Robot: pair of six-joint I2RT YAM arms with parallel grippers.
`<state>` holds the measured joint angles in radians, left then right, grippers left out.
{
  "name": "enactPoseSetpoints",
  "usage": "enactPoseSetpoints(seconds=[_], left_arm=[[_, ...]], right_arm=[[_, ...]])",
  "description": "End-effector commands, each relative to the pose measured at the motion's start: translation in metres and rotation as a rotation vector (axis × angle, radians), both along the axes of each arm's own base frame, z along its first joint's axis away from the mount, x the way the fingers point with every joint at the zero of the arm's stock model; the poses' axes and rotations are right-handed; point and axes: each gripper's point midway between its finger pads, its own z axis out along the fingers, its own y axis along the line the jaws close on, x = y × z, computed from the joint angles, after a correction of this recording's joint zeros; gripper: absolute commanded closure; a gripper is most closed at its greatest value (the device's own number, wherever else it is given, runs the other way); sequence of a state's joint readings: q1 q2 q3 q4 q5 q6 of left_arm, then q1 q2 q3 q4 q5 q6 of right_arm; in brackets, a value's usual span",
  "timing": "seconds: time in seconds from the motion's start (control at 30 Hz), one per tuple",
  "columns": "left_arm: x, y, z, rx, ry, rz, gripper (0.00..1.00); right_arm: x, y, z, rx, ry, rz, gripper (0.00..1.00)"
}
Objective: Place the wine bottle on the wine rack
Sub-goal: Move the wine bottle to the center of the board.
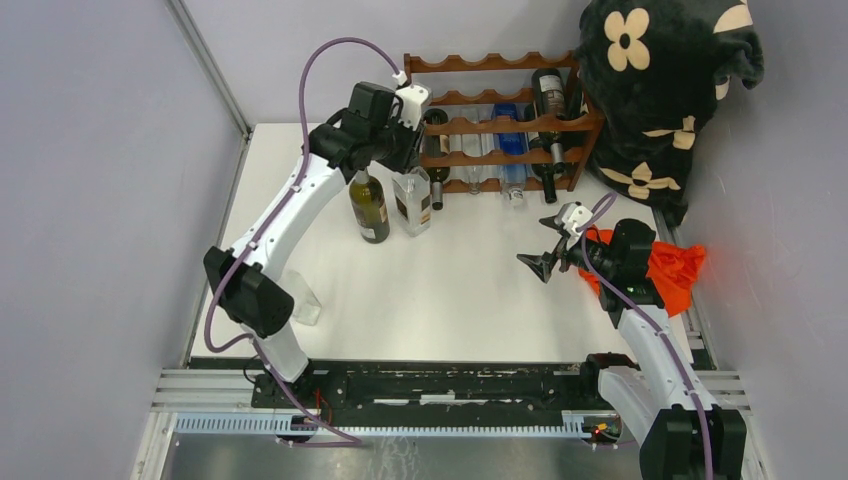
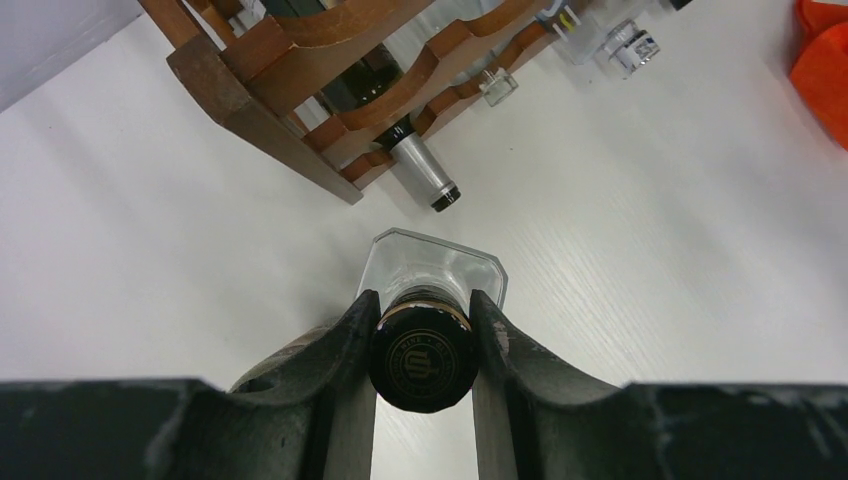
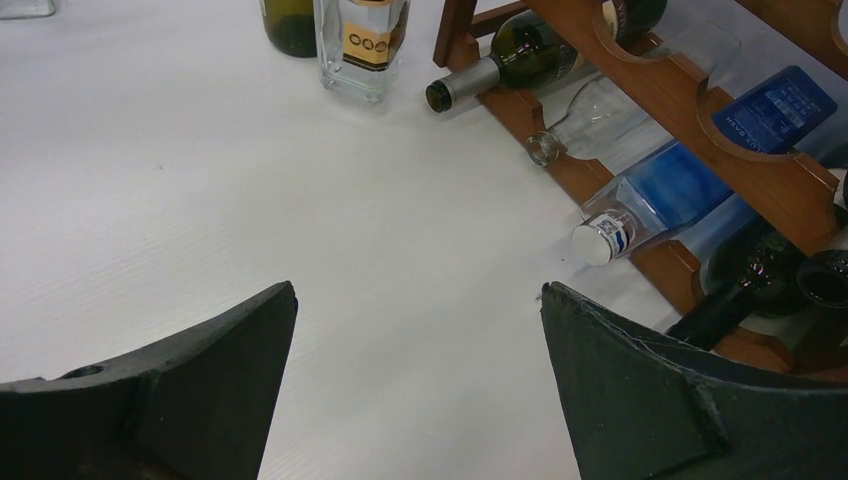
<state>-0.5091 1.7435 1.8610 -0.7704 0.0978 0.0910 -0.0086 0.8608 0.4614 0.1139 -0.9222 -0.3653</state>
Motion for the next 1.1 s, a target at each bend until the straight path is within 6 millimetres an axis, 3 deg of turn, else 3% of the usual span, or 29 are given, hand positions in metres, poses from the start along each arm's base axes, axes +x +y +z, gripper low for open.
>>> enactPoseSetpoints(seconds=[0.0,0.13,0.33,0.57,0.77,0.93,1.07], left_arm=[[-0.024,-0.021,0.09,-0.149,-0.223,-0.117,0.98],[-0.056,-0.038,0.094,-0.163,-0.226,-0.192,0.98],[-0.111,-0.075,0.084,-0.171,-0.2,-0.291,0.98],[-0.156,-0.121,0.072,-0.249,-0.162,-0.39,0.98],[-0.174,-0.155,0.061,-0.261,-0.165,-0.451,0.98],[-0.181,-0.17,0.05,-0.245,-0.148,-0.474,0.96],[-0.181,-0.174,0.044,-0.241,-0.139,-0.48,0.72]], right_arm=[[0.003,0.001,0.011,-0.006,-0.047,0.01,0.02],[0.002,0.003,0.011,-0.002,-0.048,0.024,0.02],[0.002,0.003,0.011,-0.001,-0.046,0.023,0.02],[0.003,0.003,0.011,0.0,-0.042,0.022,0.02],[0.004,0.002,0.011,-0.004,-0.043,0.017,0.02],[0.004,0.002,0.011,-0.006,-0.045,0.016,0.02],[0.004,0.002,0.011,-0.008,-0.047,0.017,0.02]])
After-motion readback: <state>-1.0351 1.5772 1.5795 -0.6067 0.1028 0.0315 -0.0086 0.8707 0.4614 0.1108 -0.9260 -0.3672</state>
